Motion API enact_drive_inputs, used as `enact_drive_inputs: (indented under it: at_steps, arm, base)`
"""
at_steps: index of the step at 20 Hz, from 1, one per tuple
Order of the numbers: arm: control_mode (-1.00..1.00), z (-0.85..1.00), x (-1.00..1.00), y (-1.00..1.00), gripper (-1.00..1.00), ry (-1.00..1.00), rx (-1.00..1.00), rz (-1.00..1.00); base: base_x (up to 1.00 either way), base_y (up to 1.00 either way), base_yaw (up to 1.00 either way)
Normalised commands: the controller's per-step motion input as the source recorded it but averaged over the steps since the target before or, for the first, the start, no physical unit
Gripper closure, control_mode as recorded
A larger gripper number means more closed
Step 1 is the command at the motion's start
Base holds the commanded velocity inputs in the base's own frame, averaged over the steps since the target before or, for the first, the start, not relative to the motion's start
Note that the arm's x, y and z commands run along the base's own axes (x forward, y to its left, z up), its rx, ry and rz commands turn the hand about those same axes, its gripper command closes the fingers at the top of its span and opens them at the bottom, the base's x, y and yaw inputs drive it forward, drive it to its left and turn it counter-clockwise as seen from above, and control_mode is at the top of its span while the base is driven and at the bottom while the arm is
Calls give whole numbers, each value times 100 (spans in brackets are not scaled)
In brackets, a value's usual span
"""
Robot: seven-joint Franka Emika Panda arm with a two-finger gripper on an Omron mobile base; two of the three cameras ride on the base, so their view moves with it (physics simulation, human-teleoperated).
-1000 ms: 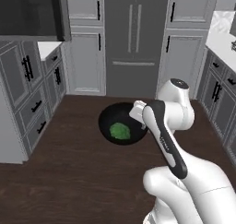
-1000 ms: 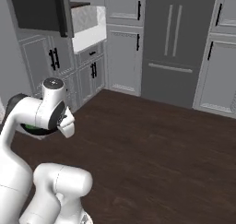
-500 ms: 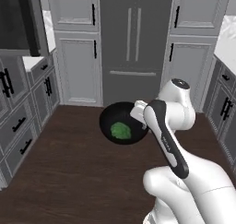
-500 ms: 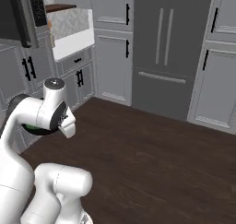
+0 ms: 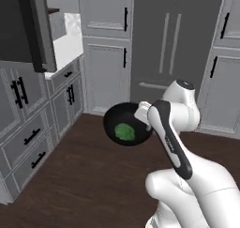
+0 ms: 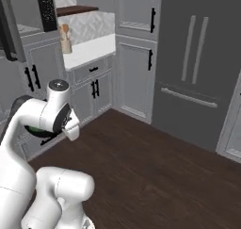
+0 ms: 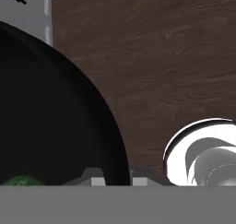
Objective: Pick the broccoli from the sink and place it in the bowl. Then pick the bowl and place it in the microwave. Then close the microwave door and press the start button.
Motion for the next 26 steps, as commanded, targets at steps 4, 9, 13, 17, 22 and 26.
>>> enact_drive_inputs:
  at_steps: [4,9,13,17,22,26]
  arm:
    - [100,0,0,0,100,0,0,0]
    - [100,0,0,0,100,0,0,0]
    - [100,0,0,0,100,0,0,0]
    - [100,0,0,0,100,0,0,0]
    - [100,0,0,0,100,0,0,0]
    - [100,0,0,0,100,0,0,0]
  base:
    - [100,0,48]
    - [100,0,51]
    - [100,-18,53]
    - [100,-25,52]
    - [100,-46,45]
    - [100,-18,47]
